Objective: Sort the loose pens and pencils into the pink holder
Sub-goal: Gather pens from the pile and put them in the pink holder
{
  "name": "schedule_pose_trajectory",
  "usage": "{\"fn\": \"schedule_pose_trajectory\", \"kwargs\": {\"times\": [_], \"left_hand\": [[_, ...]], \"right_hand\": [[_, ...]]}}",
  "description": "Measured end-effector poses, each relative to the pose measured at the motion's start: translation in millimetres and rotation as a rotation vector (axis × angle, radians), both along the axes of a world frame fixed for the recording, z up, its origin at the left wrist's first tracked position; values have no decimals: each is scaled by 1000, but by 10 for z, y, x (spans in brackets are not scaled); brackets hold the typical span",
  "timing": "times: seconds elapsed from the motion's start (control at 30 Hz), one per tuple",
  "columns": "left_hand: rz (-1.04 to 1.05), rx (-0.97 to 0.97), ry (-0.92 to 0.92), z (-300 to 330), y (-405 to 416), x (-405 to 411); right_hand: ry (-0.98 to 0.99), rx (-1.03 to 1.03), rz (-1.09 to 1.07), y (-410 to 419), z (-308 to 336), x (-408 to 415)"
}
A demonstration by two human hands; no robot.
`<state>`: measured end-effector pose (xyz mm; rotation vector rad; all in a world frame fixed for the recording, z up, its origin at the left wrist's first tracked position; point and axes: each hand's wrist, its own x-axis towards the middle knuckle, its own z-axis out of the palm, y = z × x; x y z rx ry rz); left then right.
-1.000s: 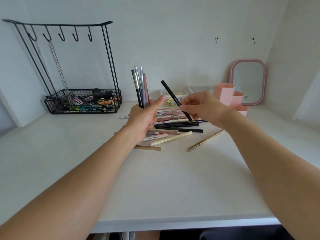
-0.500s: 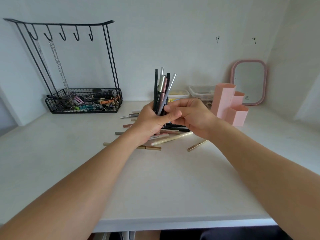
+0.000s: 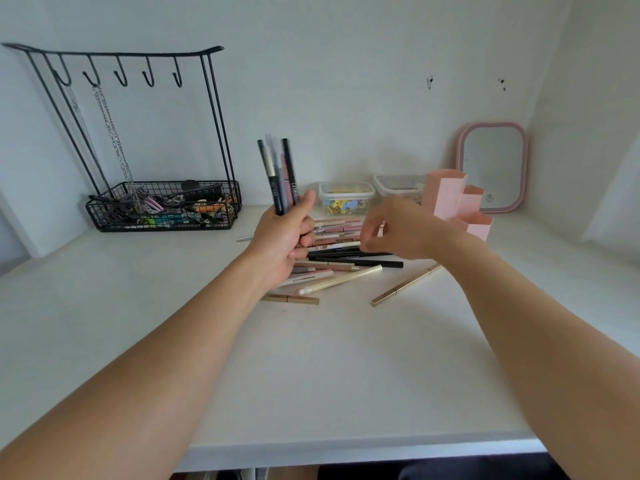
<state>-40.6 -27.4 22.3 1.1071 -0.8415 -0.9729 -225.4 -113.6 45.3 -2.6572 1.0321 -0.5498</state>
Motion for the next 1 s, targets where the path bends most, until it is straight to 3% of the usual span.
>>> {"fn": "schedule_pose_trajectory", "kwargs": {"times": [0.1,0.43,0.57,0.63,0.73,0.83,1.0], "left_hand": [[60,45,74,-3,-13,49],[82,80,1,-18,-25,-6],[53,75,-11,-24,-23,-25],[41,70,-41,-19,-4,-41],[-4,43,-81,-11,12,-78],[-36,16,-115,-1,42,-139],[-41,-15,-230,-47,57,-192]], "right_hand": [[156,31,32,-5,-51,-11],[151,47,6,-52,-60,-17],[-99,134,-81,-100,26,-37],[-405,358,-51,-35,52,3],[-774,689,158,117,69,114],[-824,743,263,227,19,229],[-876,783,247,347,-75,315]]}}
